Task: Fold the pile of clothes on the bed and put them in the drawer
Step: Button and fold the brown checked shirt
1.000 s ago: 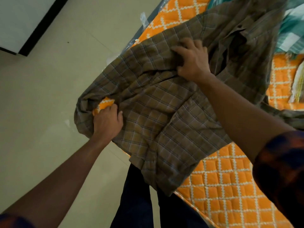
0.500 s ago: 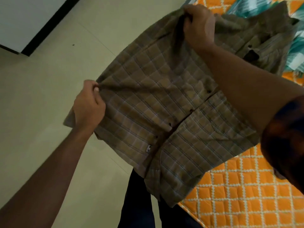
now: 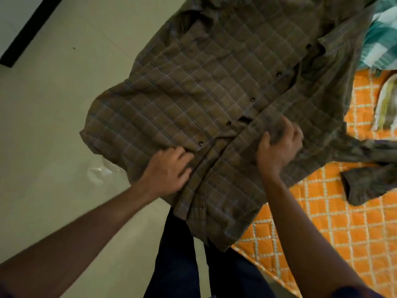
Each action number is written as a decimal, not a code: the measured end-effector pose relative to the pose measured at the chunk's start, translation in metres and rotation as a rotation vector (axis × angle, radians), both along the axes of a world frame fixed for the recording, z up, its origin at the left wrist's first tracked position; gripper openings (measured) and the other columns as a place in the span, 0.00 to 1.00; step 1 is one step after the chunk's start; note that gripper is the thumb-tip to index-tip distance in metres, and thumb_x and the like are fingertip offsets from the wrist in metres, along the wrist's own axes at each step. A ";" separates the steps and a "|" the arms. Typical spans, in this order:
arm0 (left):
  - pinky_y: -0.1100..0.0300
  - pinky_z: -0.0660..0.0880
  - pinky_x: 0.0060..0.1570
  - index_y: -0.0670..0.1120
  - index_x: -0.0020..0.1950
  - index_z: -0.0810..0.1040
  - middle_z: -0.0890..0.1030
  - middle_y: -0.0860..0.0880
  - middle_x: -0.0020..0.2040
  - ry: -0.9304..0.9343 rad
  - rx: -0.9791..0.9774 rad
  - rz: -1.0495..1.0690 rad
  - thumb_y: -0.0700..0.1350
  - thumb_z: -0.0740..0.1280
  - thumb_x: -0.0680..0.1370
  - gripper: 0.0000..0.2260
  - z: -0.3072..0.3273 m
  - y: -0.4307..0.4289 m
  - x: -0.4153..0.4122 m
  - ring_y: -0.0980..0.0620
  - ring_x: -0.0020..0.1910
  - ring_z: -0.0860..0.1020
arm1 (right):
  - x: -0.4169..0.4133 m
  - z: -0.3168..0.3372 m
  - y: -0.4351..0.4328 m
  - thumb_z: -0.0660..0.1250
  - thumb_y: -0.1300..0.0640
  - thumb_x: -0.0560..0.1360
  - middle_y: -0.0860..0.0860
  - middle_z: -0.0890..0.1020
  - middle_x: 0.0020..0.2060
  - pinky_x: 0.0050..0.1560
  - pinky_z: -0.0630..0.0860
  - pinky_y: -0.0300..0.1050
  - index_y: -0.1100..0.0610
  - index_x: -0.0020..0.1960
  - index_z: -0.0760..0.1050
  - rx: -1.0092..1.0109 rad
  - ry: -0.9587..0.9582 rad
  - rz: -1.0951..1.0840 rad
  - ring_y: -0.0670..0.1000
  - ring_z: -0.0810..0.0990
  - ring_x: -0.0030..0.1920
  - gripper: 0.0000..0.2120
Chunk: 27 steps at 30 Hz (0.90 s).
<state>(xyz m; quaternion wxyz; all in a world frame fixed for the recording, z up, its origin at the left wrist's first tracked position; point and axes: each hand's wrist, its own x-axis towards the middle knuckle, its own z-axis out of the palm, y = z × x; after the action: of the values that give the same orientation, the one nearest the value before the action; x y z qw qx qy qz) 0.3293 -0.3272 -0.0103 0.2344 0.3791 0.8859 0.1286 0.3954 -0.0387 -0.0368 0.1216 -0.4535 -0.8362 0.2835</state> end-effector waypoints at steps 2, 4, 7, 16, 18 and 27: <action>0.51 0.76 0.43 0.46 0.65 0.75 0.77 0.46 0.54 -0.061 -0.110 -0.060 0.65 0.61 0.76 0.27 -0.003 0.010 0.033 0.45 0.48 0.76 | 0.049 -0.007 0.005 0.71 0.53 0.73 0.58 0.72 0.68 0.69 0.63 0.48 0.55 0.73 0.70 -0.059 -0.097 -0.261 0.58 0.68 0.70 0.29; 0.51 0.73 0.46 0.46 0.66 0.74 0.76 0.46 0.56 -0.039 -0.202 -0.007 0.72 0.60 0.73 0.34 -0.001 0.022 0.054 0.44 0.50 0.76 | 0.088 -0.014 0.017 0.72 0.50 0.73 0.60 0.74 0.66 0.70 0.65 0.54 0.56 0.72 0.70 -0.181 -0.119 -0.576 0.62 0.70 0.69 0.30; 0.48 0.72 0.51 0.46 0.73 0.64 0.72 0.44 0.62 -0.048 -0.333 0.036 0.69 0.60 0.75 0.36 0.012 0.060 0.073 0.43 0.55 0.75 | 0.119 -0.014 0.038 0.71 0.42 0.71 0.53 0.78 0.53 0.62 0.75 0.57 0.53 0.66 0.74 -0.336 -0.080 -0.712 0.57 0.79 0.56 0.27; 0.47 0.72 0.58 0.45 0.71 0.73 0.78 0.41 0.66 -0.217 -0.278 0.600 0.45 0.60 0.82 0.17 0.014 0.077 0.028 0.38 0.62 0.76 | 0.091 -0.013 0.116 0.73 0.55 0.77 0.51 0.83 0.56 0.57 0.82 0.53 0.56 0.64 0.72 -0.706 0.342 -0.685 0.50 0.83 0.54 0.18; 0.45 0.73 0.59 0.46 0.70 0.75 0.79 0.41 0.64 -0.221 -0.386 0.599 0.46 0.59 0.82 0.17 0.016 0.066 0.021 0.37 0.61 0.77 | 0.082 -0.013 0.137 0.75 0.50 0.75 0.51 0.84 0.56 0.50 0.83 0.52 0.54 0.62 0.73 -0.872 0.444 -0.791 0.52 0.84 0.54 0.20; 0.50 0.73 0.59 0.43 0.66 0.78 0.79 0.41 0.64 -0.389 -0.575 0.357 0.40 0.58 0.81 0.16 0.023 0.105 0.028 0.39 0.62 0.76 | 0.073 -0.003 0.226 0.64 0.47 0.83 0.52 0.76 0.62 0.54 0.77 0.44 0.58 0.77 0.64 -0.722 0.526 -0.937 0.52 0.77 0.57 0.27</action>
<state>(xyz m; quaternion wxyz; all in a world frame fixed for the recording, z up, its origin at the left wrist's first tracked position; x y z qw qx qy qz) 0.3569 -0.2226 0.0124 0.4687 0.1062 0.8768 -0.0167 0.4680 0.1875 -0.0395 0.2731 -0.6982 -0.3439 0.5654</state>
